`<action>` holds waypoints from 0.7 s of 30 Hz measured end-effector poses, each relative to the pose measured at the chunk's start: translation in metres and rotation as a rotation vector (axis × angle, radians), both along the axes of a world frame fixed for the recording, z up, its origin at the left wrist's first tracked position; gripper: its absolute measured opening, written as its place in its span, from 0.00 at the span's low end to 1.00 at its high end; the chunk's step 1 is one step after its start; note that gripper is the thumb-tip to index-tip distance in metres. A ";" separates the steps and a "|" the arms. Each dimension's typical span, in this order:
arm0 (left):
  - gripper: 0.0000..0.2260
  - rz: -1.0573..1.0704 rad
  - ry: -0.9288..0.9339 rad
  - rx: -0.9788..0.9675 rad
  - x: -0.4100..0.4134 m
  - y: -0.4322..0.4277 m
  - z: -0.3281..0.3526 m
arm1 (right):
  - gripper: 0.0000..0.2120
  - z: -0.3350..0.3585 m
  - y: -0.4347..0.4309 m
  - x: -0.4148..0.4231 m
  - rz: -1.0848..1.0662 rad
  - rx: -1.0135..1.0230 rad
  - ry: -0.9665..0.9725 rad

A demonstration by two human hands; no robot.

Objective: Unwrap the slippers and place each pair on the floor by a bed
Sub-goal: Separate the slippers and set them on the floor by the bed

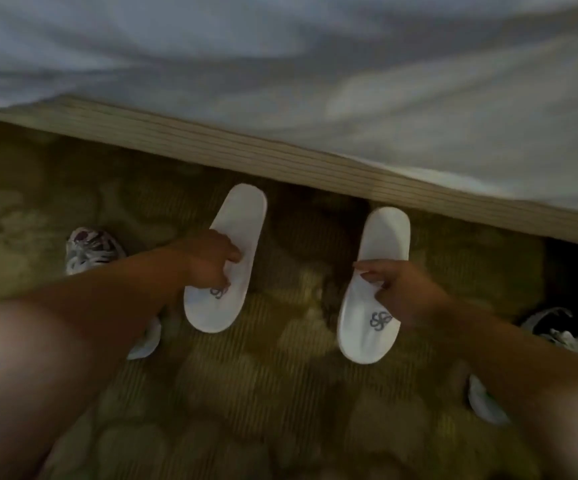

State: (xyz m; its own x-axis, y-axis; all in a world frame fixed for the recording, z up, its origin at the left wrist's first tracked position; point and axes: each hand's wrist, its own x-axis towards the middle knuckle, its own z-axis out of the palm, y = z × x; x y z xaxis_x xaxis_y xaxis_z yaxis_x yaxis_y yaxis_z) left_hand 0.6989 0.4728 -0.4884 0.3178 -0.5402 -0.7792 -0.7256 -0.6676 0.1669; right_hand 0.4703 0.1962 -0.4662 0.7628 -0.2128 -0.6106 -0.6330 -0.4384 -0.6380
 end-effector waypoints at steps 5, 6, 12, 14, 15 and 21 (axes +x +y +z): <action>0.35 0.034 -0.033 0.001 0.007 0.003 -0.037 | 0.28 -0.046 -0.004 0.010 0.013 0.040 -0.003; 0.36 0.030 -0.038 -0.007 0.006 0.002 -0.043 | 0.29 -0.055 -0.004 0.011 0.023 0.060 0.009; 0.32 0.000 -0.089 -0.054 0.005 -0.008 -0.068 | 0.28 -0.089 -0.006 0.020 0.027 0.129 0.038; 0.31 -0.027 -0.114 -0.060 0.004 -0.012 -0.071 | 0.28 -0.094 -0.006 0.022 -0.009 0.148 0.062; 0.31 -0.042 -0.128 -0.073 0.004 -0.012 -0.073 | 0.28 -0.097 -0.007 0.022 -0.020 0.146 0.066; 0.32 0.015 -0.149 -0.131 0.000 -0.007 -0.069 | 0.27 -0.095 0.000 0.024 0.038 -0.097 0.091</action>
